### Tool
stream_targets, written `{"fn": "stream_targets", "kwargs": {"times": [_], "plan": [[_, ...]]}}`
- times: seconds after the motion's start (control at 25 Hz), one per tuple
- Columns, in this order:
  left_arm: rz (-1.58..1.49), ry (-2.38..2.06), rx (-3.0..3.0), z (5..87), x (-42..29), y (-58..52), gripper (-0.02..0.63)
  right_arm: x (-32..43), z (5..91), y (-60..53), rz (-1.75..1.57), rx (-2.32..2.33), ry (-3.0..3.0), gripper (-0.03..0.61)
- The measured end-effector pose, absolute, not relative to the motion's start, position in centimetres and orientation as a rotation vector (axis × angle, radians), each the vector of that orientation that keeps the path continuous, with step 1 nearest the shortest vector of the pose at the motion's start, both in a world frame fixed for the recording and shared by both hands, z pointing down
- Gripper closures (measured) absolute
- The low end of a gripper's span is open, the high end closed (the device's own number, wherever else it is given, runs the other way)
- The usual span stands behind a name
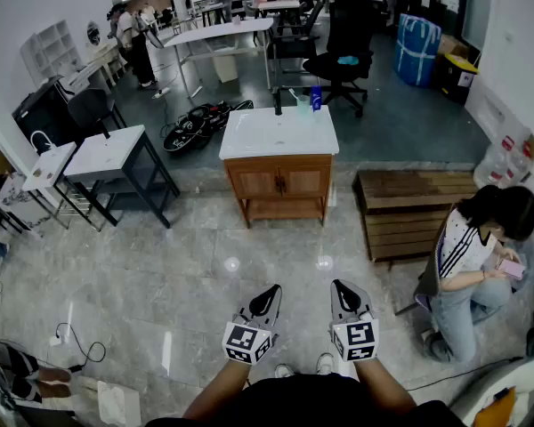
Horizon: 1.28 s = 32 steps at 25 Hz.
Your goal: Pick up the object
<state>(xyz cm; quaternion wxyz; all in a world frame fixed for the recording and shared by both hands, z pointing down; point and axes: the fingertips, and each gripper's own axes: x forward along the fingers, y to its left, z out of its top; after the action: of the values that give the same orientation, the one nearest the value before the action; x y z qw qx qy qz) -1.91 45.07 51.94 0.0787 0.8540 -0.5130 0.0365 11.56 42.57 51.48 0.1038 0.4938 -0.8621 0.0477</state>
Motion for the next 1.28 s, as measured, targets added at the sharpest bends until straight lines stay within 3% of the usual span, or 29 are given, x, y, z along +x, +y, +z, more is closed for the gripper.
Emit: {"fn": "stream_targets", "kwargs": {"times": [0.72, 1.28], "plan": [[0.104, -1.516, 2.574, 52.4, -5.3, 46.5, 0.595, 8.3, 52.6, 43.4, 0.209, 1.388, -2.546, 0.56], [0.099, -1.572, 2.569, 51.6, -6.1, 35.9, 0.595, 7.6, 52.9, 31.9, 0.283, 1.382, -2.569, 0.56]]}}
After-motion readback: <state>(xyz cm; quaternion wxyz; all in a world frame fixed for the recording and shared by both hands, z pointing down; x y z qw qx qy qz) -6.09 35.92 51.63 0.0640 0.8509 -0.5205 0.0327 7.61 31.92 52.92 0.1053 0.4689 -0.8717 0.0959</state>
